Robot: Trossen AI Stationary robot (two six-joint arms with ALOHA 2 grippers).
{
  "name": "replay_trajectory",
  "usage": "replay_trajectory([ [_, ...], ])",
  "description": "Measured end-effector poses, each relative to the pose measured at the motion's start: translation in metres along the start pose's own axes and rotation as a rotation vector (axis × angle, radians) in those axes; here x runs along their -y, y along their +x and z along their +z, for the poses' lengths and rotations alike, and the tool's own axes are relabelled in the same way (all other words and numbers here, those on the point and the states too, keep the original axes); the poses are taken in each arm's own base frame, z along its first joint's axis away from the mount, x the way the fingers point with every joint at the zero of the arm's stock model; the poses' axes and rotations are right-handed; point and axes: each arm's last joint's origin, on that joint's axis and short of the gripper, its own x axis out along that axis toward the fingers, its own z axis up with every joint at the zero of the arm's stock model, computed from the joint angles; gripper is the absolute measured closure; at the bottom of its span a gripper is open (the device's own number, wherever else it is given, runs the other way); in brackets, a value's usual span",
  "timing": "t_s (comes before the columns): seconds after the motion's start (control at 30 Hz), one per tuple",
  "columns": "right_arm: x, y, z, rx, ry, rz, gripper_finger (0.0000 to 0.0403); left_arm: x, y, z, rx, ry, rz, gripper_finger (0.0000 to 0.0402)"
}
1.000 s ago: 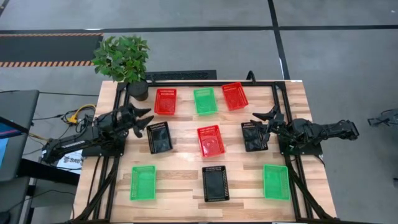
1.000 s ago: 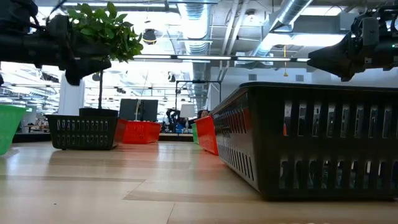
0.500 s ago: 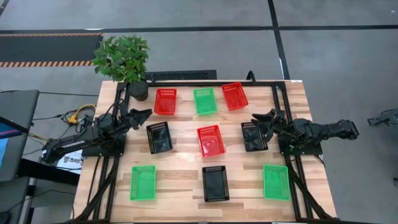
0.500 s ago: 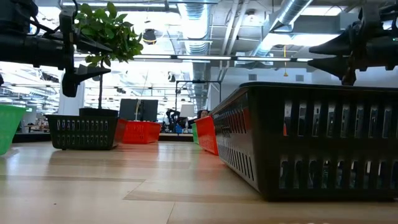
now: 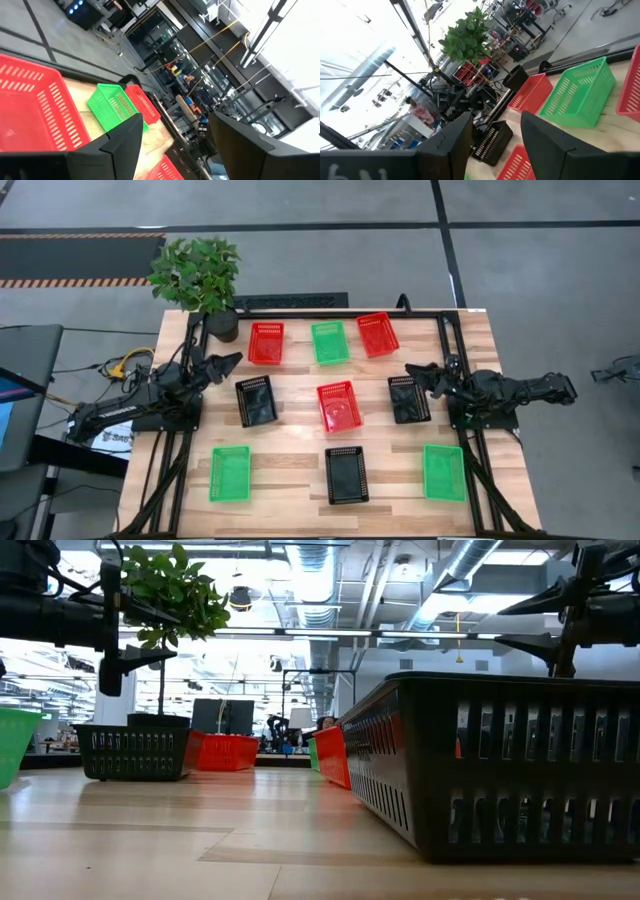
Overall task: Stack baskets by color
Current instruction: Stack the bottom right green bin on the top green bin
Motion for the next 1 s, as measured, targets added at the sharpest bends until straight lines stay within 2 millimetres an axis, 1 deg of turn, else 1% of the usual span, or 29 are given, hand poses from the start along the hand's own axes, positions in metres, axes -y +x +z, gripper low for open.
replay_trajectory([
  [0.07,0.001,0.0,-0.001,-0.009,-0.003,-0.01,0.0208,0.0,0.0,0.0,0.0,-0.016,0.0,0.0178],
  [0.27,-0.004,0.0,0.004,0.035,0.119,0.039,0.0208,0.0,0.0,0.002,0.046,-0.064,0.025,0.0178],
  [0.37,-0.01,-0.001,0.011,0.093,0.161,0.086,0.0208,0.001,0.0,0.004,0.079,-0.108,0.016,0.0178],
  [0.57,-0.024,-0.003,0.033,0.207,0.174,0.087,0.0207,0.01,-0.001,0.011,0.154,-0.129,-0.08,0.0174],
  [0.7,-0.034,-0.004,0.048,0.277,0.149,0.082,0.0192,0.016,-0.003,0.016,0.187,-0.131,-0.138,0.0154],
  [0.77,-0.039,-0.005,0.056,0.306,0.12,0.076,0.0179,0.017,-0.003,0.016,0.155,-0.114,-0.133,0.0139],
  [0.87,-0.047,-0.007,0.066,0.349,0.079,0.07,0.0159,0.025,-0.003,0.021,0.134,-0.119,-0.168,0.0117],
  [1.0,-0.056,-0.007,0.079,0.392,0.048,0.055,0.0146,0.035,-0.001,0.027,0.093,-0.125,-0.167,0.0102],
])
